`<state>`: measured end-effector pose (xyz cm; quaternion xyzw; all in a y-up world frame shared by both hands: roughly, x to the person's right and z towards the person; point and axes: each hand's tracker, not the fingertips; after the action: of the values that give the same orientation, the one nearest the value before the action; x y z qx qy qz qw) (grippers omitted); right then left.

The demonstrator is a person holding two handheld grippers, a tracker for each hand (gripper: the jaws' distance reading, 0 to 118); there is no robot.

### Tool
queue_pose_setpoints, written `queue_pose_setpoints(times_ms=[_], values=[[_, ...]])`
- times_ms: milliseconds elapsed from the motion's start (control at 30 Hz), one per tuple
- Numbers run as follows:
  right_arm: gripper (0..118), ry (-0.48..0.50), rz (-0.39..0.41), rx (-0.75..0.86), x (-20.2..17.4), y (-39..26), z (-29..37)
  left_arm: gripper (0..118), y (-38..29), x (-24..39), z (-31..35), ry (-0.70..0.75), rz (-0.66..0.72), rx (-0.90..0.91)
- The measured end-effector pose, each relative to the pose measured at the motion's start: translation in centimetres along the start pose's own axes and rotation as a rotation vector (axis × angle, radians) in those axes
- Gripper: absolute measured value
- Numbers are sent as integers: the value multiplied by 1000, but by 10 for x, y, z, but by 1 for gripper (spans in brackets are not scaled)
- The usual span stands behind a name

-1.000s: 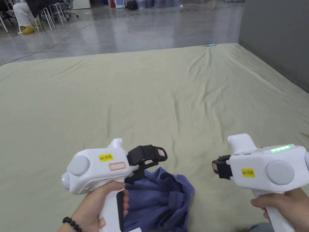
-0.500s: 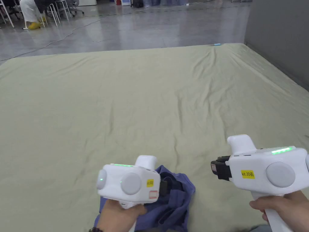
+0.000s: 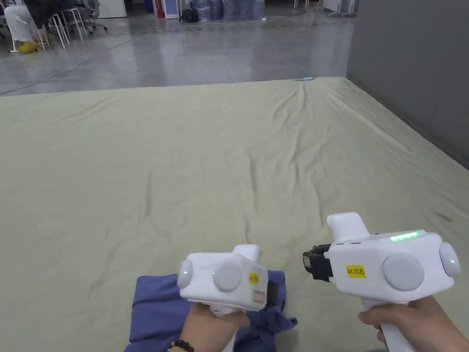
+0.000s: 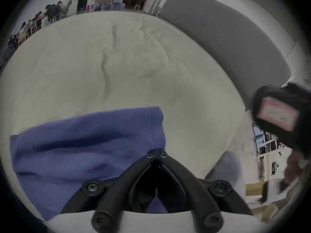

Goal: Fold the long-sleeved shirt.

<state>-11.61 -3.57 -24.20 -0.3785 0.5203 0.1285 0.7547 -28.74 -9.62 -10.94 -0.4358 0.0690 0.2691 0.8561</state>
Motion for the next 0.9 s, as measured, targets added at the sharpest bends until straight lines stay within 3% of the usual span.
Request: queue_pose_setpoints(times_ms=[200, 367, 467, 567, 667, 700, 733, 767, 800, 900], values=[[0, 196, -11, -59, -47, 29, -33, 0, -24, -40, 123, 16, 88, 173], [0, 310, -87, -130, -84, 23, -79, 0, -43, -96, 167, 59, 167, 215], [0, 266, -86, -199, -85, 0, -103, 0, -56, -130, 175, -21, 252, 227], [0, 228, -130, -252, -67, -23, -109, 0, -67, -151, 171, 60, 222, 225], [0, 157, -159, -309, -42, -42, -121, 0, -79, -173, 170, 1, 280, 262], [0, 143, -151, -313, -37, -48, -126, 20, -80, -180, 166, -5, 326, 290], [0, 140, -153, -304, -33, -52, -128, 66, -83, -184, 165, 6, 359, 316], [0, 137, -165, -293, -29, -53, -127, 100, -84, -189, 162, 10, 376, 320], [0, 158, -207, -281, -26, -54, -128, 116, -85, -195, 157, -7, 389, 307], [0, 157, -218, -287, -27, -53, -132, 117, -86, -214, 140, -122, 481, 280]])
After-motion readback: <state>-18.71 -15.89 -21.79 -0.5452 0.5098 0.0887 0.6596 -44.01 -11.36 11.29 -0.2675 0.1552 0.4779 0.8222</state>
